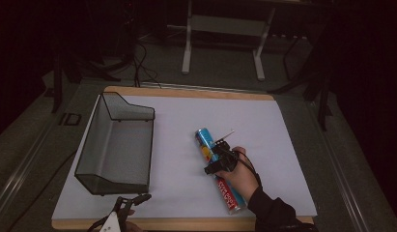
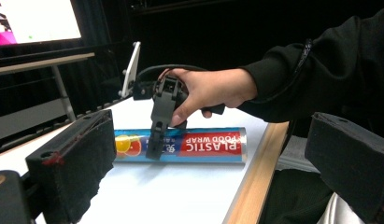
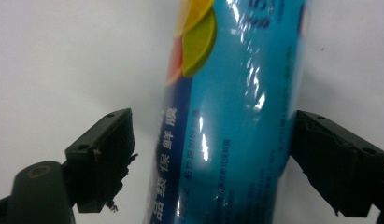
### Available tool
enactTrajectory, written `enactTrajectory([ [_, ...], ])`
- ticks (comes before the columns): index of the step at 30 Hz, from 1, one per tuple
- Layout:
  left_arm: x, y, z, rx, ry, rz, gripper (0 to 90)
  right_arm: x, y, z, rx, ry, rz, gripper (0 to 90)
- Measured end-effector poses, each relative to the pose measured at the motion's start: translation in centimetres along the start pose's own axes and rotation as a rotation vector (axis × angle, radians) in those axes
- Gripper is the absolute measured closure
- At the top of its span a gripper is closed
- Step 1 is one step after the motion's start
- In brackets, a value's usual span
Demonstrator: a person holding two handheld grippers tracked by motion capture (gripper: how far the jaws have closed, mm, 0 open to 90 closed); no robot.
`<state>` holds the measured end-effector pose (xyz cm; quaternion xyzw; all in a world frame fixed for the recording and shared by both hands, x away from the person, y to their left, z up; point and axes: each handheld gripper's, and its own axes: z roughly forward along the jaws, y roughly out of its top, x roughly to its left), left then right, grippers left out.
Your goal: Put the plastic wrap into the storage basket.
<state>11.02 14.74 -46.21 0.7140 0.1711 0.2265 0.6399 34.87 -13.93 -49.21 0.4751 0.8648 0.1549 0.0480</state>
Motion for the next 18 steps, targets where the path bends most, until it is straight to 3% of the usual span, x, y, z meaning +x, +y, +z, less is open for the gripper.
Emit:
enactTrajectory([
  [9, 0.0, 0.0, 0.0, 0.0, 0.0, -0.001, 2.9, 0.1, 0.0, 1.1, 0.051, -0.02, 0.027, 22.3],
  [15, 0.0, 0.0, -0.1, -0.006, 0.001, -0.001, 2.9, 0.4, -0.1, 1.6, 0.079, -0.055, -0.01, 27.3],
  [18, 0.1, 0.0, -0.1, -0.003, 0.003, -0.004, 2.9, 0.2, 0.1, 1.6, 0.09, -0.043, 0.02, 28.8],
])
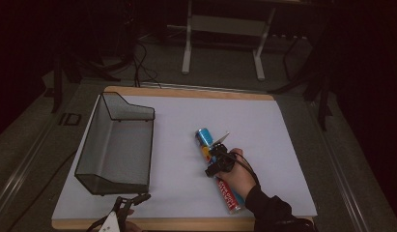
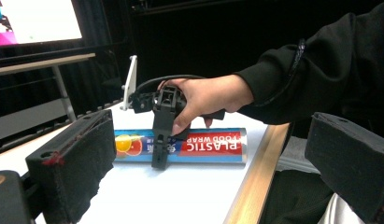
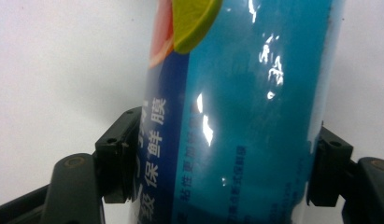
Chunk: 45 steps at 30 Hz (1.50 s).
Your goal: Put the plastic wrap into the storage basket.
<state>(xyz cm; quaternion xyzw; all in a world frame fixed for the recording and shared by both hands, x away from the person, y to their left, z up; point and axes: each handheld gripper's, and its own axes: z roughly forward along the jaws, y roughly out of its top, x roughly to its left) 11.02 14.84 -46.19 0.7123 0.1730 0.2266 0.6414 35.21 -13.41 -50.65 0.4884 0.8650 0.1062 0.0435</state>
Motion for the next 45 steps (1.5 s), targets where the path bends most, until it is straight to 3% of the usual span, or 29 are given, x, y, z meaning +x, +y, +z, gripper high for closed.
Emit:
enactTrajectory([
  [3, -0.1, 0.0, 0.0, 0.003, -0.002, 0.006, 2.9, -0.1, 0.0, 0.0, -0.004, 0.008, 0.011, 29.3],
  [4, -0.1, 0.0, 0.0, 0.004, -0.004, 0.006, 2.9, -0.7, -0.1, -0.2, -0.019, 0.052, 0.051, 30.1],
  [5, -0.1, 0.0, 0.1, 0.006, -0.003, 0.007, 2.9, -0.9, -0.2, -0.2, -0.024, 0.061, 0.061, 30.2],
  [11, 0.0, -0.1, 0.1, 0.007, -0.002, 0.002, 2.9, -1.1, -0.1, -0.6, -0.031, 0.089, 0.056, 30.8],
  [20, 0.0, -0.1, 0.2, 0.011, -0.003, 0.004, 2.9, -0.5, 0.6, -2.4, -0.099, 0.127, 0.055, 31.0],
  [22, 0.0, -0.1, 0.2, 0.012, -0.003, 0.002, 2.9, -0.2, 1.1, -3.5, -0.133, 0.121, 0.039, 31.1],
  [33, 0.0, -0.1, 0.2, 0.014, 0.002, 0.001, 2.9, 0.7, 3.3, -7.7, -0.274, 0.168, 0.054, 31.4],
  [45, 0.0, -0.1, 0.2, 0.014, 0.005, -0.001, 2.9, 2.3, 5.6, -10.3, -0.356, 0.194, 0.042, 31.5],
])
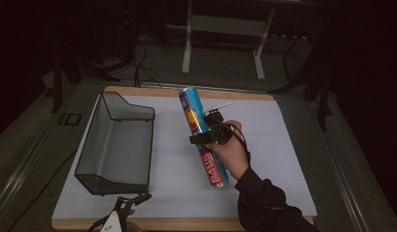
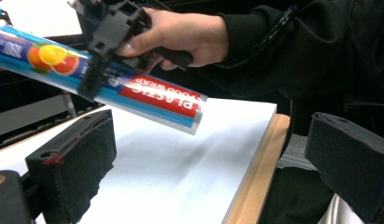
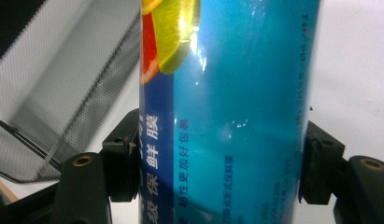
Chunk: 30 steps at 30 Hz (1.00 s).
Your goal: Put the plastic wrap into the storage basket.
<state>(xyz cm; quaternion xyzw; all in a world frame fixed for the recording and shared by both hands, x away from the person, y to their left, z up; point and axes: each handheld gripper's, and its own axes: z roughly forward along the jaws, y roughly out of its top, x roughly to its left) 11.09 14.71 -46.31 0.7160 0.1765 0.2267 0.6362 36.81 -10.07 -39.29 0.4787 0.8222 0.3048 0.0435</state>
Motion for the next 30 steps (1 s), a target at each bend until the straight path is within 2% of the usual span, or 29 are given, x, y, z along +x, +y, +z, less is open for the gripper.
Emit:
enactTrajectory([
  [5, 0.1, 0.0, 0.0, 0.006, 0.007, -0.004, 2.9, 1.7, 1.7, -0.4, -0.039, 0.032, -0.017, 31.5],
  [12, 0.0, 0.0, 0.0, 0.007, 0.015, -0.01, 2.9, 3.2, 2.9, -0.7, -0.07, 0.048, -0.034, 31.5],
  [13, 0.0, 0.0, 0.0, 0.008, 0.015, -0.012, 2.9, 3.8, 3.4, -0.6, -0.084, 0.053, -0.042, 31.5],
  [24, 0.1, 0.0, 0.0, 0.015, 0.031, -0.025, 2.9, 6.5, 5.7, 0.4, -0.126, 0.103, -0.046, 31.5],
  [30, 0.1, 0.0, -0.2, 0.014, 0.036, -0.027, 2.9, 8.1, 7.1, 0.8, -0.164, 0.099, -0.054, 31.5],
])
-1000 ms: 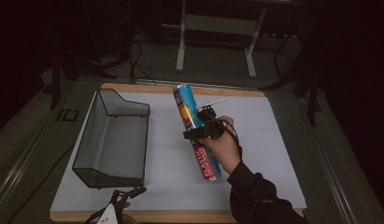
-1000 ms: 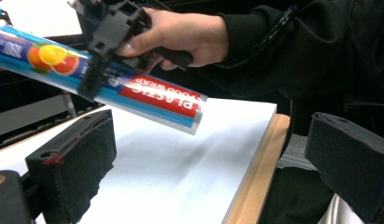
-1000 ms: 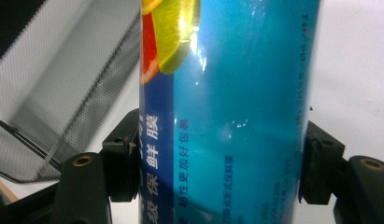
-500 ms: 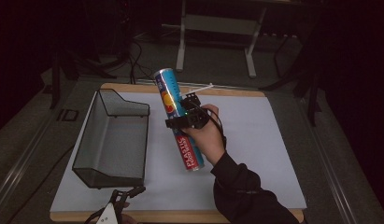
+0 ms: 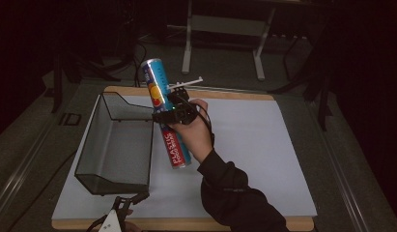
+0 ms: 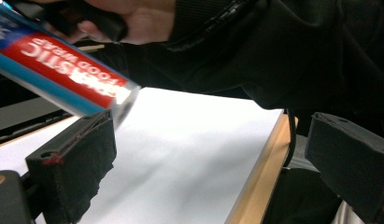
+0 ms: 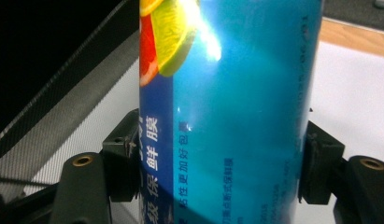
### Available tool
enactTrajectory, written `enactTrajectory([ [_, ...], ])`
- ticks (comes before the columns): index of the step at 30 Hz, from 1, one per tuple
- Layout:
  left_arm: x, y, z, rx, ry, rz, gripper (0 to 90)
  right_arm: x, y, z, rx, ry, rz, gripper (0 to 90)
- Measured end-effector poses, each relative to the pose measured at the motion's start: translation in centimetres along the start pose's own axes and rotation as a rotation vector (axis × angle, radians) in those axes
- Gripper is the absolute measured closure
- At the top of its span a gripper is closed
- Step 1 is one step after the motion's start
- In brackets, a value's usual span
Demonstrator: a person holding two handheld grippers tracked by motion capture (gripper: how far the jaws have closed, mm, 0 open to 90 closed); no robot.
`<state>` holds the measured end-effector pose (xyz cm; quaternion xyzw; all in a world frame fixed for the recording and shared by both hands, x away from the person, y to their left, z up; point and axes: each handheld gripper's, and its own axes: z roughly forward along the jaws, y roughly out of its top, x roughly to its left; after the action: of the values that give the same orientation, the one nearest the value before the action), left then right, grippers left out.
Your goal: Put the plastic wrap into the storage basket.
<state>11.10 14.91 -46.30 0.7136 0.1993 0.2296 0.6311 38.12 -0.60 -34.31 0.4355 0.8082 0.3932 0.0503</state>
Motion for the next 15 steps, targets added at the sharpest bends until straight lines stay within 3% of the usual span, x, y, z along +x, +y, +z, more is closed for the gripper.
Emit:
enactTrajectory([
  [7, 0.0, 0.0, -0.2, -0.004, 0.012, -0.003, 2.9, 2.7, 1.7, 1.8, -0.026, -0.002, -0.024, 31.6],
  [15, -0.1, 0.0, -0.6, -0.012, 0.022, -0.006, 2.9, 4.9, 2.5, 4.3, -0.055, 0.051, -0.006, 31.6],
])
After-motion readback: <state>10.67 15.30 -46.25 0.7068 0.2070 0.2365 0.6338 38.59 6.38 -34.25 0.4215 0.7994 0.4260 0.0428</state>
